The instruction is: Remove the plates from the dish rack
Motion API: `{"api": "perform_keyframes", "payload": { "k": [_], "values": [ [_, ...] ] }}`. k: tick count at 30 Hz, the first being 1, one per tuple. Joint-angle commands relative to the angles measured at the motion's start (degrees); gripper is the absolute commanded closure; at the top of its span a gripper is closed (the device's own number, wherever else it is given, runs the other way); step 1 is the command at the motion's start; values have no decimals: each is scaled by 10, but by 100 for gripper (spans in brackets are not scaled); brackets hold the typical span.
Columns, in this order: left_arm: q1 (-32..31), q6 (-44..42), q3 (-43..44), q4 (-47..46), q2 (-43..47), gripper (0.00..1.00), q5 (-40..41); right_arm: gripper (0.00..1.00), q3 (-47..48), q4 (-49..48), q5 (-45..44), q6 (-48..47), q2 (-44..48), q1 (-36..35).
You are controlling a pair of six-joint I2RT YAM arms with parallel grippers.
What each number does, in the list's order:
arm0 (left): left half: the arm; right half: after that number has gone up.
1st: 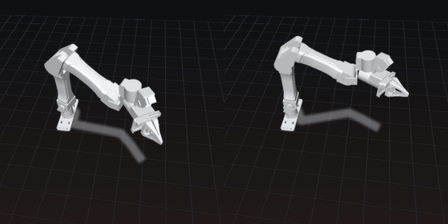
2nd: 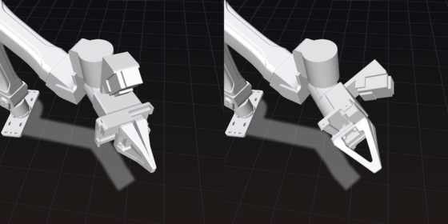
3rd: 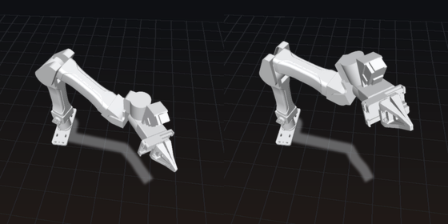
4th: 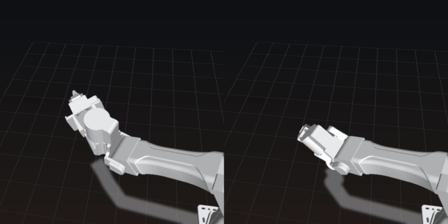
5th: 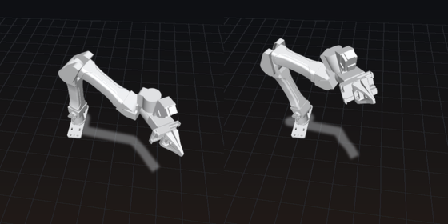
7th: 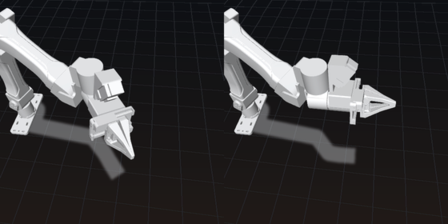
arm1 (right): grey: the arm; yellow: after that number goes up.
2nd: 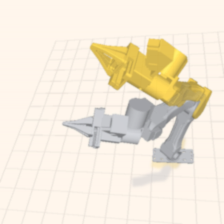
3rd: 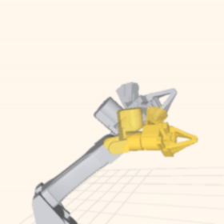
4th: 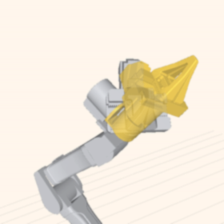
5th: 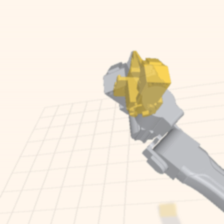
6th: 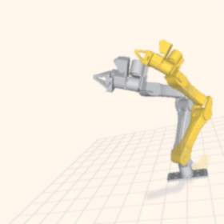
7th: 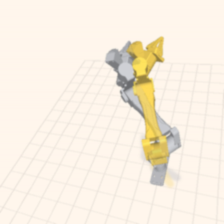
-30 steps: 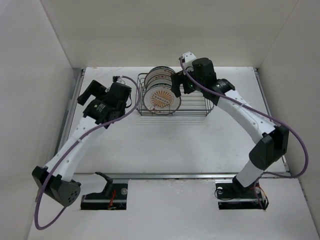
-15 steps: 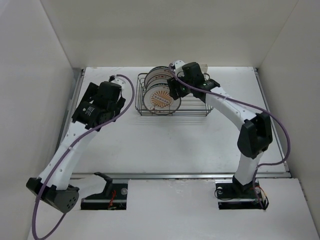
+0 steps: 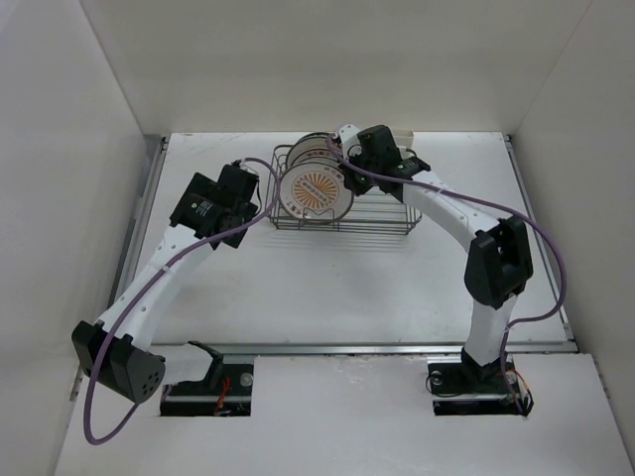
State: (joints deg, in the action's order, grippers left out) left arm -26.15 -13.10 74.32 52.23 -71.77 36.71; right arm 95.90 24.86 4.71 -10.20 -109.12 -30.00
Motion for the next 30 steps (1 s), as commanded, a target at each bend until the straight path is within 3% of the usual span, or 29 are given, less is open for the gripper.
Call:
{"api": "perform_keyframes", "payload": {
  "k": [1, 11, 15, 19, 23, 25, 26, 30],
  "values": [
    [0, 13, 0, -6, 12, 0, 14, 100, 17, -39, -33, 19, 60, 1],
    [0, 31, 41, 4, 12, 0, -34, 100, 28, -7, -120, 12, 165, 1],
    [0, 37, 87, 23, 7, 0, -107, 100, 34, 40, -114, 35, 206, 1],
    [0, 43, 129, 39, 14, 0, -222, 100, -7, 75, -32, 98, 252, 1],
    [0, 38, 130, 34, 26, 0, -318, 100, -112, 75, 122, 162, 297, 1],
    [0, 38, 116, 28, 26, 0, -335, 100, -201, 49, 193, 195, 321, -6],
    [0, 38, 116, 28, 26, 0, -335, 100, -201, 38, 194, 206, 329, -6],
    [0, 51, 105, 28, 26, 0, -274, 100, -302, -26, 262, 266, 354, -43]
  ]
}}
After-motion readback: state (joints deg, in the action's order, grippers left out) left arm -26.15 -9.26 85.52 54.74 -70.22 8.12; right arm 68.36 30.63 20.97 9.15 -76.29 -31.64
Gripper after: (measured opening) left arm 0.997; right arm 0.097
